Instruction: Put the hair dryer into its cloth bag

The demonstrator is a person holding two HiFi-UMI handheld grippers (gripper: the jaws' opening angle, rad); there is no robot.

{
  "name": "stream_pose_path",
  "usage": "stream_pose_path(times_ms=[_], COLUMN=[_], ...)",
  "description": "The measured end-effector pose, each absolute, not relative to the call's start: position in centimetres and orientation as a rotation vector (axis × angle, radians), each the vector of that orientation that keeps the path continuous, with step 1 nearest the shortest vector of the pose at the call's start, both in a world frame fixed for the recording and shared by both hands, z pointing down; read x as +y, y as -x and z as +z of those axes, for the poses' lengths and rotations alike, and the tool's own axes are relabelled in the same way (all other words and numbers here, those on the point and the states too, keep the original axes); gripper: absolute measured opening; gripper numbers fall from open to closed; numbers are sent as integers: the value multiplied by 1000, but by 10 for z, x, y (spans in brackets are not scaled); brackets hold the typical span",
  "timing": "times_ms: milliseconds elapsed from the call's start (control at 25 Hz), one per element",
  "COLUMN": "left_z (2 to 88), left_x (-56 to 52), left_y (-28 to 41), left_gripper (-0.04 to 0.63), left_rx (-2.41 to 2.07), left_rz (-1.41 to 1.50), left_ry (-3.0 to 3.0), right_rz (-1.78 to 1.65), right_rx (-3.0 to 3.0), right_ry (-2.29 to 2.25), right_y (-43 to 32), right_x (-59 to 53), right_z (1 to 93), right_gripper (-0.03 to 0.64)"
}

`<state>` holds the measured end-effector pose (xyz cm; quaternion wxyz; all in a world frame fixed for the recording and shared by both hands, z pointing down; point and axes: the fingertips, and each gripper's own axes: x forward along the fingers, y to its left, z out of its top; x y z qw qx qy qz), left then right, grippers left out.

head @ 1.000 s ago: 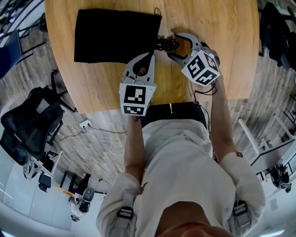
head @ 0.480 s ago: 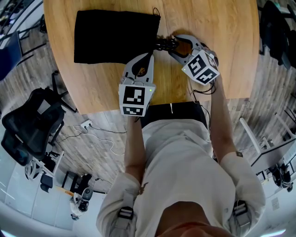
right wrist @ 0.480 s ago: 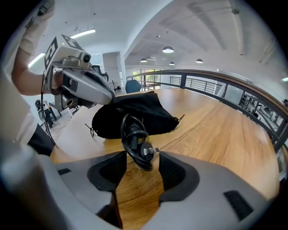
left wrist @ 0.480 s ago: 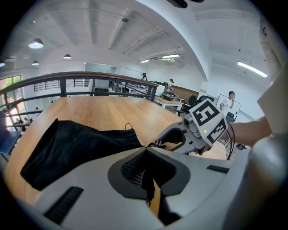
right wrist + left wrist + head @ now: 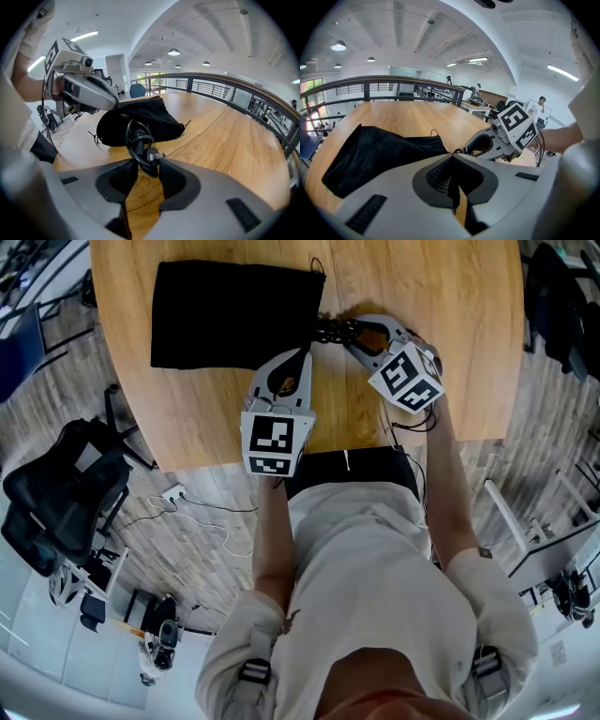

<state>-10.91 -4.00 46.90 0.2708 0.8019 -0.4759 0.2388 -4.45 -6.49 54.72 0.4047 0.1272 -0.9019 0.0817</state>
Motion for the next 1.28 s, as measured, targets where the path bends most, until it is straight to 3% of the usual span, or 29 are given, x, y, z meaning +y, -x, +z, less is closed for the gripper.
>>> stream_pose_path(times_ms=[1280], left_z=[456], left_x=[-43], left_y=[107], left_gripper=[17], left_rx=[-1288], left_rz=[582], left_ry=[-2172], right_rz=[236], right_rx=[-2344], right_ry=[-288], right_y=[100], right_x=[-65], right_z=[535], right_gripper=[140])
